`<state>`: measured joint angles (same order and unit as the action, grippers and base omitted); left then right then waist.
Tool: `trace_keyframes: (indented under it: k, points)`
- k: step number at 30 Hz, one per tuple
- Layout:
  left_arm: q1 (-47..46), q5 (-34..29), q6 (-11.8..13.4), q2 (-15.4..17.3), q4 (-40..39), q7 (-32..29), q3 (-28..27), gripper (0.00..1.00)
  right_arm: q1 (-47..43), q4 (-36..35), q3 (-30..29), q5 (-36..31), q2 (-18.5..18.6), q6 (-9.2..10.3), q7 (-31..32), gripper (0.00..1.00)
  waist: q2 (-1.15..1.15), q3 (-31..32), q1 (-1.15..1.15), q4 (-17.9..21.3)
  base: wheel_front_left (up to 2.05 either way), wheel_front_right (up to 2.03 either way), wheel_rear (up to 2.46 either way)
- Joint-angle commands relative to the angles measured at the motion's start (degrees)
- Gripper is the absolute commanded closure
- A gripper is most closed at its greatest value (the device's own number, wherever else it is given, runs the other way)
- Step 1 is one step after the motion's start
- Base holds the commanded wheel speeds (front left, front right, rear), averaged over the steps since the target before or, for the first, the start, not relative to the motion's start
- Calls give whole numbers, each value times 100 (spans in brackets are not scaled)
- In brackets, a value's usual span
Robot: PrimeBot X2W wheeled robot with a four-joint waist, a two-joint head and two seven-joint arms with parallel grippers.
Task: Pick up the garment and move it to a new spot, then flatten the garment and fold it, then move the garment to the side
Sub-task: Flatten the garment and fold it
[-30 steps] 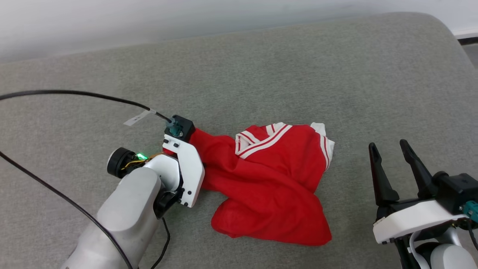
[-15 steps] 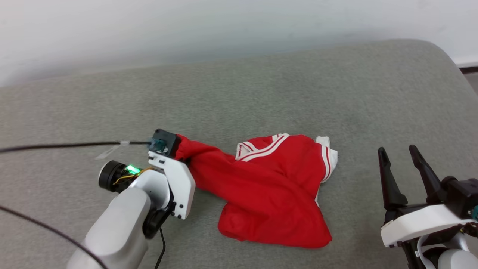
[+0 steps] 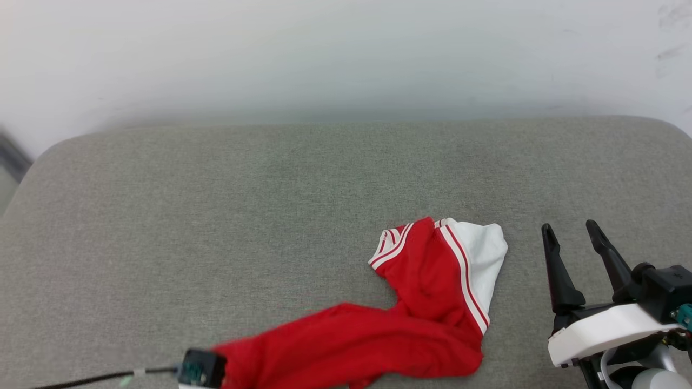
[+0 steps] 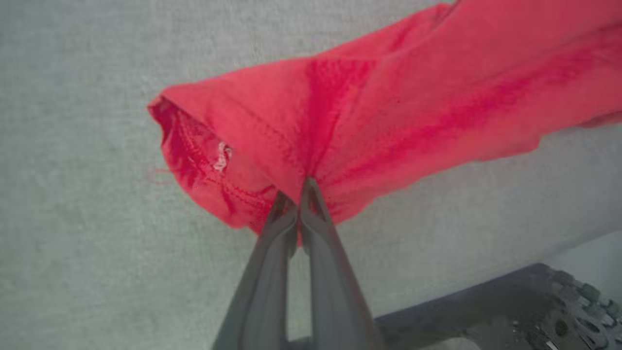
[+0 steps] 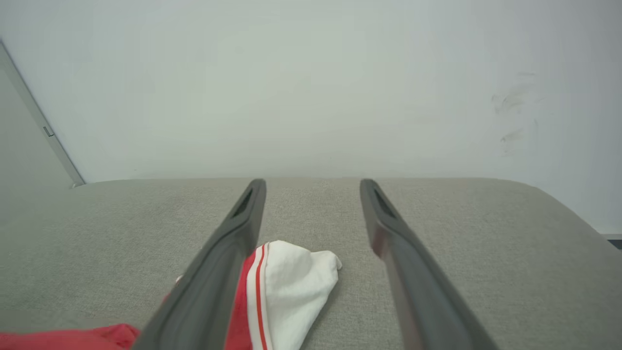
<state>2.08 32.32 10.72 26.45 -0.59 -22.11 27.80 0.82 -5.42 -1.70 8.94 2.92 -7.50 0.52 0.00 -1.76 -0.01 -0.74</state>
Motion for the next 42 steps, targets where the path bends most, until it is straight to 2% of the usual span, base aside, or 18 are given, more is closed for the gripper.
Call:
trace_keyframes:
  k: [1,4,8,9,10,21,27,33,35,40,41,42]
  points:
    - [266,112,81,20,-92,-72,-12,100,-57,-29,1,-7,-1,2,14,0,0,24,1,-23,0,0,0]
    - [702,337,176,-57,-138,-208,32,100,-73,-56,3,-15,-2,2,29,0,0,32,1,-17,0,0,0]
    - [896,535,114,-212,54,-222,99,100,-118,-60,23,-4,-1,2,44,0,0,63,1,29,0,0,0]
    - [882,558,85,-257,83,-184,121,40,-128,-59,11,-11,-2,2,50,0,0,75,1,43,0,0,0]
    - [813,519,60,-289,96,-97,122,0,-131,-64,-11,-15,-1,2,54,0,0,90,1,53,0,0,0]
    - [-104,-260,166,-274,-502,1431,-318,0,-216,-158,-249,21,-3,1,140,0,0,218,1,177,0,0,0]
    - [-495,-498,277,-453,-600,2409,-624,0,-164,-178,-369,-98,-2,1,258,0,0,175,1,221,0,0,0]
    - [-623,-609,383,-563,-553,2924,-762,0,-45,-61,-614,2,-1,2,477,0,0,-7,1,153,0,0,0]
    - [-648,-660,402,-572,-573,3010,-766,0,24,59,-627,173,-5,1,713,0,0,-84,1,86,0,0,0]
    - [-830,-767,428,-619,-678,3098,-699,0,344,507,-747,592,407,2,1862,0,0,-368,1,-220,0,0,0]
    - [-830,-767,428,-619,-678,3098,-699,0,344,507,-747,592,407,2,1862,0,0,-368,1,-220,0,0,0]
    - [-913,-801,405,-637,-719,3136,-667,0,527,674,-632,815,611,2,2461,0,0,-502,1,-374,0,0,0]
